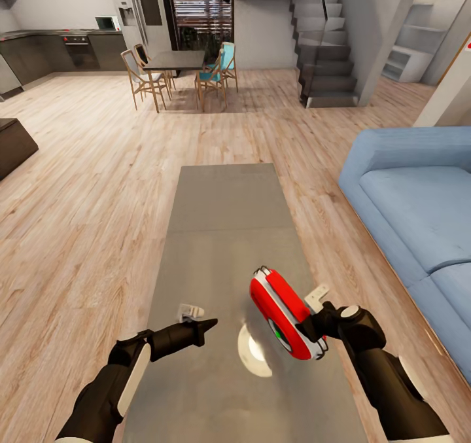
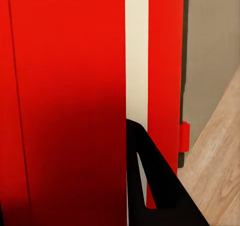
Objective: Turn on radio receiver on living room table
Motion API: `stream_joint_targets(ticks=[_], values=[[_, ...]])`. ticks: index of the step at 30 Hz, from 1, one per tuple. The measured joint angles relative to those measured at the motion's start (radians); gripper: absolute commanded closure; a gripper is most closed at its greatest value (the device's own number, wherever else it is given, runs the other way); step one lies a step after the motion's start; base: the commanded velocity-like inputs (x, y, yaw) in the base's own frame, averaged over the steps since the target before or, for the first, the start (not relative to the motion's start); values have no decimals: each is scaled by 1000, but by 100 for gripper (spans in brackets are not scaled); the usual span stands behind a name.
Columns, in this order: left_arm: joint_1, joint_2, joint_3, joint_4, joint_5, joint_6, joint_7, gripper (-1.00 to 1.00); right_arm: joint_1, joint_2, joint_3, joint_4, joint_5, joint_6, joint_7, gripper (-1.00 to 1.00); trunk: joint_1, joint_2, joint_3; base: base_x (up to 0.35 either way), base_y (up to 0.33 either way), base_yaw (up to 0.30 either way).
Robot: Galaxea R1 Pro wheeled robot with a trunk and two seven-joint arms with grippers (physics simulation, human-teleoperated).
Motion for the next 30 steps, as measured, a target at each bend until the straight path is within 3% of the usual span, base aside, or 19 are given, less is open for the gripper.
stream_joint_targets(ticks=[9,14,25,30], values=[[0,0,-1,28,0,-3,0,100,2,-2,-1,-3,-48,-3,1,100,0,0,0,0,0,0],[0,1,1,96,-7,-30,0,100,2,-2,-2,-10,-56,2,2,100,0,0,0,0,0,0],[0,2,0,104,-8,-62,2,100,2,4,0,25,-58,5,-8,100,0,0,0,0,0,0],[0,1,-1,103,-8,-63,2,100,2,24,0,74,-57,-1,-39,100,0,0,0,0,0,0]])
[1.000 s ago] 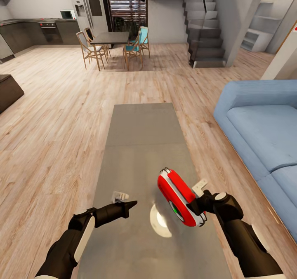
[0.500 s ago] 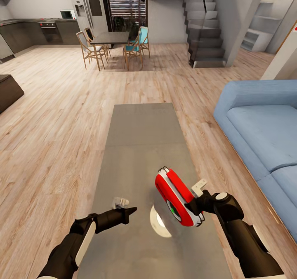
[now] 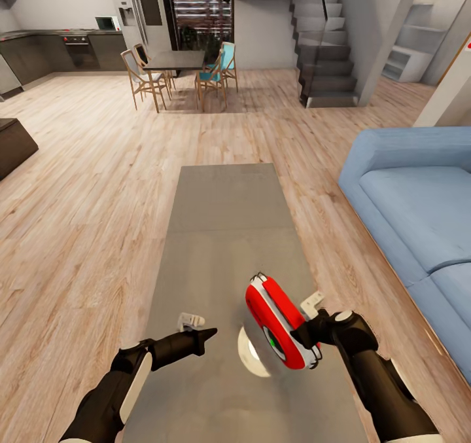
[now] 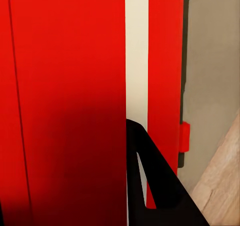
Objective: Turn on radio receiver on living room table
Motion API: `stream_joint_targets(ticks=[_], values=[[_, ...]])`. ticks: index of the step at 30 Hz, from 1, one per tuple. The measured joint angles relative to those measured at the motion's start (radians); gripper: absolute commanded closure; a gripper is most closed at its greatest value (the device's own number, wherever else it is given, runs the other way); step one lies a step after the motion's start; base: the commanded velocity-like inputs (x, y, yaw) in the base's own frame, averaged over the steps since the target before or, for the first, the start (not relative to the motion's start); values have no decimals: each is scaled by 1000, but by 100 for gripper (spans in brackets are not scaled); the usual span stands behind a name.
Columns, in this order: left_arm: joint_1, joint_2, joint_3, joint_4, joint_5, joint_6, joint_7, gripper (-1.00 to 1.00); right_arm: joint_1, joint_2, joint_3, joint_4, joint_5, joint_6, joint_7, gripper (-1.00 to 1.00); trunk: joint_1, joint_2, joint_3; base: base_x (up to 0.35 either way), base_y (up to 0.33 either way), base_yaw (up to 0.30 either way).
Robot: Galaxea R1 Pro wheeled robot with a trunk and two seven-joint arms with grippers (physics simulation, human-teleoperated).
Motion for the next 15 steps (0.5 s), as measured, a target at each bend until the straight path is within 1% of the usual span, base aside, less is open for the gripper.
stream_joint_targets(ticks=[4,12,15], values=[[0,0,0,-1,0,0,0,100,0,22,0,43,1,-4,-45,100,0,0,0,0,0,0],[0,0,0,-2,0,-1,0,100,0,30,0,62,-1,-9,-62,100,0,0,0,0,0,0],[0,0,0,-2,1,-1,0,100,0,31,-1,64,-2,-28,-63,100,0,0,0,0,0,0]])
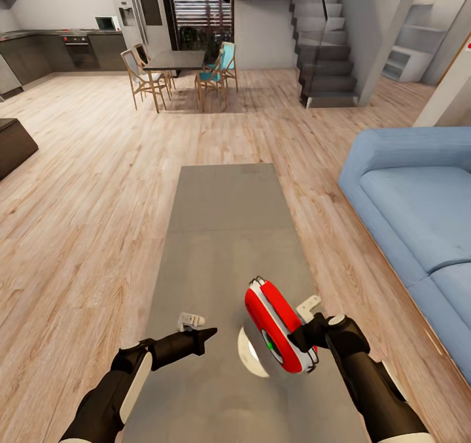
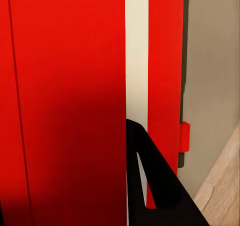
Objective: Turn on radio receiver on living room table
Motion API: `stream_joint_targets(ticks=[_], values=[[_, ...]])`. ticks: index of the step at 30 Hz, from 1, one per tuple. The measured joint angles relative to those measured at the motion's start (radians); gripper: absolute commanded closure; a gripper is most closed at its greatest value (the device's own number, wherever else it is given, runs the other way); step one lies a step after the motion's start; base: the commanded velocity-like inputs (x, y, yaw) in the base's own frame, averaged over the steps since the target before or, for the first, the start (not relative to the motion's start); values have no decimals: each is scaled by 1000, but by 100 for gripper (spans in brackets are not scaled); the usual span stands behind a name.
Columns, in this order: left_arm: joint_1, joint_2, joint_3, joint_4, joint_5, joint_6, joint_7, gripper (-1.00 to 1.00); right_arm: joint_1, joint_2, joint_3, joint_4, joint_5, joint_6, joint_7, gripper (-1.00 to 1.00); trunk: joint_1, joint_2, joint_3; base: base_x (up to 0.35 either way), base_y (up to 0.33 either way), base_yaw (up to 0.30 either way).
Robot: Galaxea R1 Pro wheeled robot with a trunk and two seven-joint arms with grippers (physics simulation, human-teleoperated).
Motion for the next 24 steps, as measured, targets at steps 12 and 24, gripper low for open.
stream_joint_targets(ticks=[12,24], values=[[0,0,-1,3,0,0,0,100,1,-7,0,1,-107,-69,9,100,0,0,0,0,0,0],[0,-1,-1,5,0,0,0,100,2,-10,-2,33,-130,-98,51,100,0,0,0,0,0,0]])
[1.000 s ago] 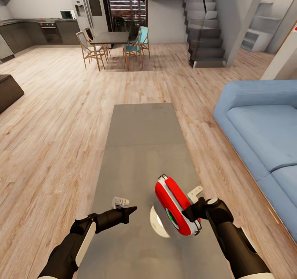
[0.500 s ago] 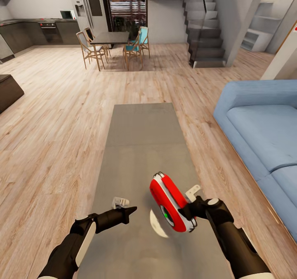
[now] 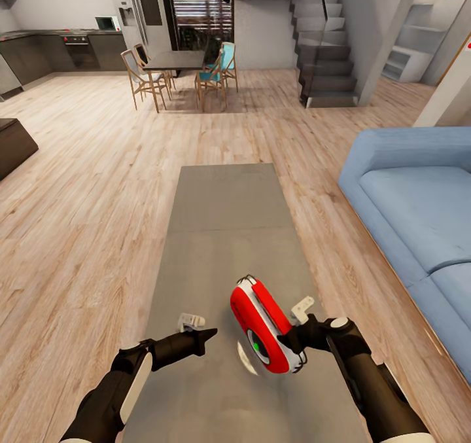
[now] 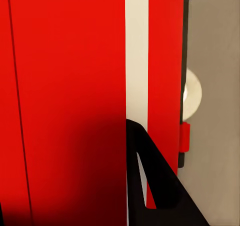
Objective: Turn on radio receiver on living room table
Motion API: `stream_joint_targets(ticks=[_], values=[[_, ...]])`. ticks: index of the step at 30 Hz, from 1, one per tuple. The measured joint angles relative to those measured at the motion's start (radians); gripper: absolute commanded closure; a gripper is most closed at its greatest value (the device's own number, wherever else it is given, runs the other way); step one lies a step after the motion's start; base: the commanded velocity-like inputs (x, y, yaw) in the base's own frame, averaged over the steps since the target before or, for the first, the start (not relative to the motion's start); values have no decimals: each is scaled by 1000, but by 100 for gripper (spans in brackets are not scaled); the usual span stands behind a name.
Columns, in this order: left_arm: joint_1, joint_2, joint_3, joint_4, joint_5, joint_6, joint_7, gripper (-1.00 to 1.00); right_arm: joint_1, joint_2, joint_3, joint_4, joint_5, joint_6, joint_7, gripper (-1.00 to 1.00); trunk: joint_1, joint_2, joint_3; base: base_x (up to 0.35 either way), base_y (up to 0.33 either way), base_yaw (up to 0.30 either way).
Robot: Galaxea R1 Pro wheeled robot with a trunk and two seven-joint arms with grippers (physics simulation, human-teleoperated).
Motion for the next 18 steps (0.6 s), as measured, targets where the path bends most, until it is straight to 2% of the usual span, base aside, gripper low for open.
stream_joint_targets(ticks=[13,18], values=[[0,-1,-1,1,0,-1,0,100,0,0,0,4,2,-3,-1,100,0,0,0,0,0,0],[0,0,1,0,1,-2,0,100,0,2,0,36,1,-1,-3,100,0,0,0,0,0,0]])
